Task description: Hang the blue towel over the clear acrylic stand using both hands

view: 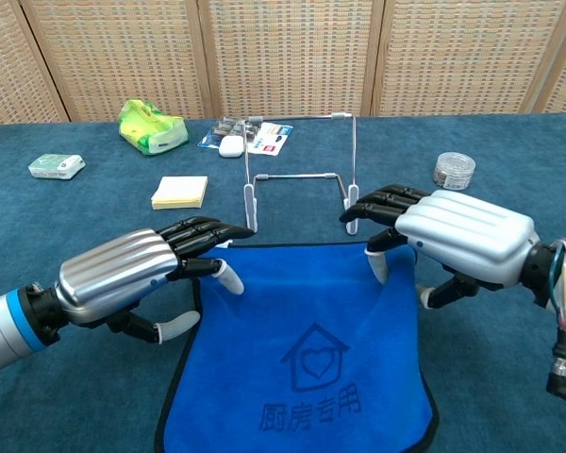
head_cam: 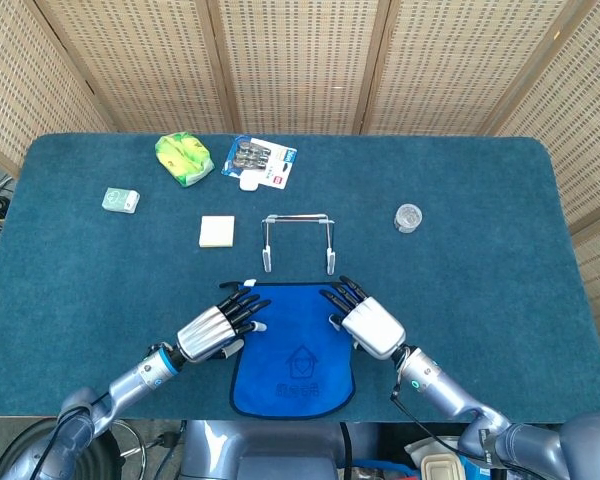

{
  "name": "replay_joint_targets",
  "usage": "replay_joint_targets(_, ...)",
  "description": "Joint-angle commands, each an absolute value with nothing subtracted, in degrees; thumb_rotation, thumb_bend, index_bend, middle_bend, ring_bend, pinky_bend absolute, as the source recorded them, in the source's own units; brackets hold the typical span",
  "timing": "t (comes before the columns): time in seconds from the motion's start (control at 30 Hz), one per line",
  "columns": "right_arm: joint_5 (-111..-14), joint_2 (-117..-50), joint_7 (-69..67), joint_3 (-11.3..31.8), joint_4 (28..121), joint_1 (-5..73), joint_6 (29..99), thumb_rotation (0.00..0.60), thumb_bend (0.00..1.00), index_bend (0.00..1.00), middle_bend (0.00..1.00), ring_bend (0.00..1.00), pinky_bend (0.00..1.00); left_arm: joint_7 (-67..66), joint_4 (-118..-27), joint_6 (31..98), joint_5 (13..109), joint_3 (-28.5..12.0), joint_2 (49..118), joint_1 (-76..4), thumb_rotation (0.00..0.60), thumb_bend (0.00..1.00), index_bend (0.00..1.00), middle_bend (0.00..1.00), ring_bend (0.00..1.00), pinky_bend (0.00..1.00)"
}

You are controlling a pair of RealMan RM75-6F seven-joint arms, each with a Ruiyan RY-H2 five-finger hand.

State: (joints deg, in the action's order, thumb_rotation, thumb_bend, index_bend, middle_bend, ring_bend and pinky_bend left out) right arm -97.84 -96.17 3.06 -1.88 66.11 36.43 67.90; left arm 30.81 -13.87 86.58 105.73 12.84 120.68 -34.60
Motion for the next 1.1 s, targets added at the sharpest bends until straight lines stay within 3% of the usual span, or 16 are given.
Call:
replay_joint_targets(0.03, -97.33, -96.05, 3.12, -1.68, 66.25, 36.27, 67.59, 0.6, 0.57, 0.65, 0.12, 0.0, 0.0, 30.63, -13.71, 86.46, 105.56, 12.84, 120.84, -34.49, 0.6, 0.48, 0.39, 0.0, 0.0, 0.0)
replay_joint_targets(0.2, -97.16, -95.82, 3.02, -1.73, 66.15, 36.04, 67.63, 0.6, 0.57, 0.65, 0.12, 0.0, 0.0, 30.45, -13.54, 86.45, 105.16, 12.72, 121.11, -34.35, 0.6, 0.48, 0.48, 0.0, 0.0, 0.0)
replay_joint_targets(0.77, -97.59, -94.87, 2.59, -1.81, 66.85, 35.57, 68.67, 0.6, 0.58, 0.65, 0.12, 0.0, 0.0, 29.08, -13.82, 86.3, 103.41, 11.58, 121.45, -34.36, 0.6, 0.48, 0.57, 0.0, 0.0, 0.0)
replay_joint_targets(1.1, -98.31, -92.52, 7.47, 0.77, 73.76, 35.33, 72.51, 0.6, 0.62, 0.66, 0.12, 0.0, 0.0, 26.13, -17.81, 92.16, 100.98, 7.87, 119.34, -36.2, 0.6, 0.6, 0.61, 0.0, 0.0, 0.0)
